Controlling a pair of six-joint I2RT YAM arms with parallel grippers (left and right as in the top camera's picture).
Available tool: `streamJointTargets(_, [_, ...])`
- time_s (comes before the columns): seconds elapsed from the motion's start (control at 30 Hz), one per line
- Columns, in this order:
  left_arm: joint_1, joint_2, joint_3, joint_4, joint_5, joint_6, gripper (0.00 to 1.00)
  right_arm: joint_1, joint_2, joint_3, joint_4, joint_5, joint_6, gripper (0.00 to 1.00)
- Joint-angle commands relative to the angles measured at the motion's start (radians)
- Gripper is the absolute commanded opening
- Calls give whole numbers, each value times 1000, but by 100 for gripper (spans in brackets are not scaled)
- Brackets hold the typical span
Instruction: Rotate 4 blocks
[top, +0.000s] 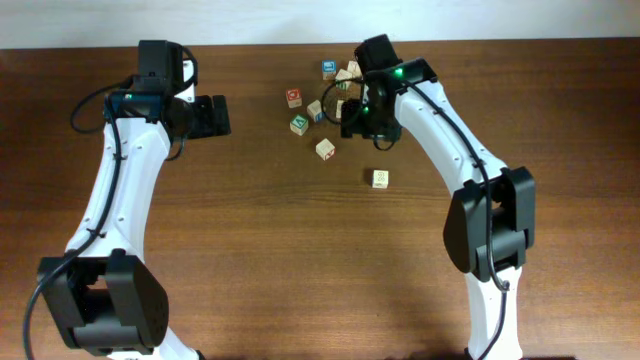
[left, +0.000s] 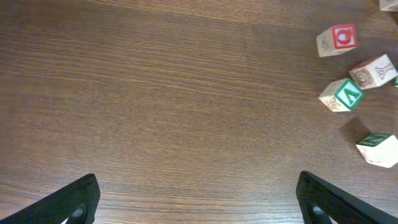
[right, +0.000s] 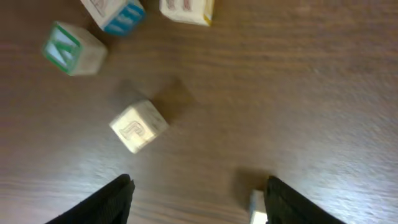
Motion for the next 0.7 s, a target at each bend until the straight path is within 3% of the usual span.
streamJointTargets(0.0, [7, 7, 18, 1, -123, -40, 99, 65, 28, -8, 62, 56, 233, 68])
streamJointTargets(0.07, [32, 7, 18, -2, -148, -84, 99, 112, 51, -12, 91, 132, 356, 71])
streamJointTargets(0.27, [89, 7, 18, -18, -148, -87, 99, 157, 94, -19, 106, 252, 530, 76])
streamJointTargets(0.67, [89, 7, 18, -25, -145, -87, 99, 157, 170, -23, 146, 194, 533, 75])
